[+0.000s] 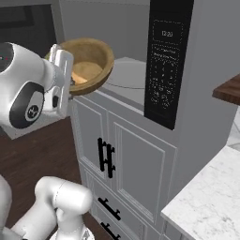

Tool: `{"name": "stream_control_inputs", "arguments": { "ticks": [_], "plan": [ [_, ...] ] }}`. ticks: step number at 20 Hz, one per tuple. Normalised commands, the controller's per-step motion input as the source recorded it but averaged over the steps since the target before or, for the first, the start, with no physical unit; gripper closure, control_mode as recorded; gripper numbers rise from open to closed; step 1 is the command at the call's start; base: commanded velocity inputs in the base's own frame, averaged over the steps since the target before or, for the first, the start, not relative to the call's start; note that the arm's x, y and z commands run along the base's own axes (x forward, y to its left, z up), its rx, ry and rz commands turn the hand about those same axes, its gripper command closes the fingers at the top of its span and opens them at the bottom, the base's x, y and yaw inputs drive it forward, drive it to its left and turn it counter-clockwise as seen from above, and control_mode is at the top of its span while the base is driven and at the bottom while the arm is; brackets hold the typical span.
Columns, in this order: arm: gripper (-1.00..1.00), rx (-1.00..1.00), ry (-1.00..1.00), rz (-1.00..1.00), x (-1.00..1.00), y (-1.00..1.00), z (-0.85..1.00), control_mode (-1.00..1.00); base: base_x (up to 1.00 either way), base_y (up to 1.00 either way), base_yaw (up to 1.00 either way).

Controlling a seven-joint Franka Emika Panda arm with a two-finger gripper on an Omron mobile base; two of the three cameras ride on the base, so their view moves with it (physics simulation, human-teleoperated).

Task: Pick the squash from the sink and place it in the bowl. Then pick the bowl and place it in the microwave. Then close the microwave door and press the start button.

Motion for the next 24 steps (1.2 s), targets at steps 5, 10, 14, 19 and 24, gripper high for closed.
{"name": "stream_control_inputs", "arguments": {
  "ticks": [5, 10, 14, 19, 24],
  "plan": [
    [1.0, 0.04, 0.0, 0.0, 0.76, -0.35, 0.1, -1.0, 0.0, 0.0, 0.0],
    [1.0, 0.0, 0.0, 0.0, 0.81, -0.34, 0.0, -1.0, 0.0, 0.0, 0.0],
    [1.0, 0.0, 0.0, 0.0, 0.76, -0.37, 0.0, -1.0, 0.0, 0.0, 0.0],
    [1.0, 0.0, 0.02, 0.0, 0.74, -0.31, -0.16, -1.0, 0.0, 0.0, 0.0],
    [1.0, 0.0, 0.05, 0.0, 0.7, -0.18, -0.29, -1.0, 0.0, 0.0, 0.0]
  ]
}}
